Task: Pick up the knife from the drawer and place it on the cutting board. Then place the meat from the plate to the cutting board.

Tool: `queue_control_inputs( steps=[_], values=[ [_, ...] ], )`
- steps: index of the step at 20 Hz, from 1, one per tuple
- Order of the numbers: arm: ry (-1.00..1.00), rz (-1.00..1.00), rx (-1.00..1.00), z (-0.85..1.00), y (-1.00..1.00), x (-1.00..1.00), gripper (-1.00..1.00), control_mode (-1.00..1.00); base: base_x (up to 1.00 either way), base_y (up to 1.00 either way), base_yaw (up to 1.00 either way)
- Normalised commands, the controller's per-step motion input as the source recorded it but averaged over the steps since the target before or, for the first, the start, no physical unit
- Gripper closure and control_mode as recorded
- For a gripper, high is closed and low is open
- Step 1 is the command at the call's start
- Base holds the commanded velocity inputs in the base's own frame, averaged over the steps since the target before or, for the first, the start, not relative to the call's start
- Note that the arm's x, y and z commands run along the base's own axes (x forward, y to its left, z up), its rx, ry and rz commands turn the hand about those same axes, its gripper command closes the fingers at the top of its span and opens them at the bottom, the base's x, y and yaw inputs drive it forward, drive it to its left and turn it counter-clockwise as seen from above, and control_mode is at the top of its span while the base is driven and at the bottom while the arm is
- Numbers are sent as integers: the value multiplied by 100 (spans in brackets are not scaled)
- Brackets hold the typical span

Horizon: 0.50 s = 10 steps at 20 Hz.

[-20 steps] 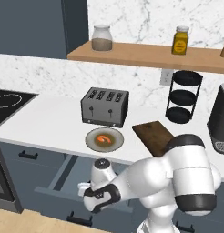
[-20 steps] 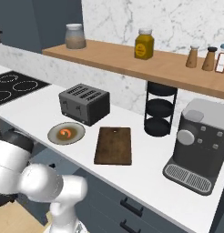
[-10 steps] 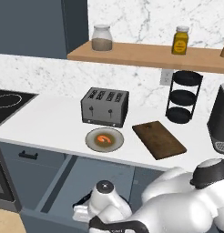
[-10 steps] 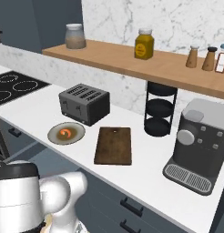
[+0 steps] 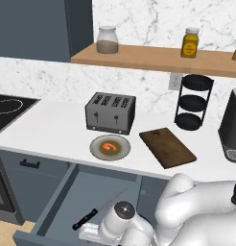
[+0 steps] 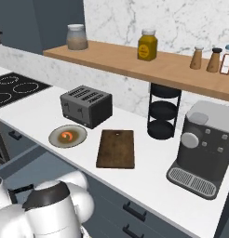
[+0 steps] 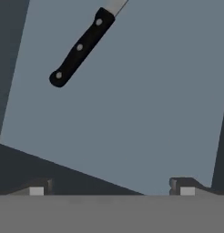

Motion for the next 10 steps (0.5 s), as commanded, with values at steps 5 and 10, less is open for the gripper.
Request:
queue_control_inputs(
  steps=[5,10],
  values=[
    [-5,0,-8,42,-1,68,-100,-100,0,0,0],
    [0,0,-18,38,0,49,-100,-100,0,0,0]
  ],
)
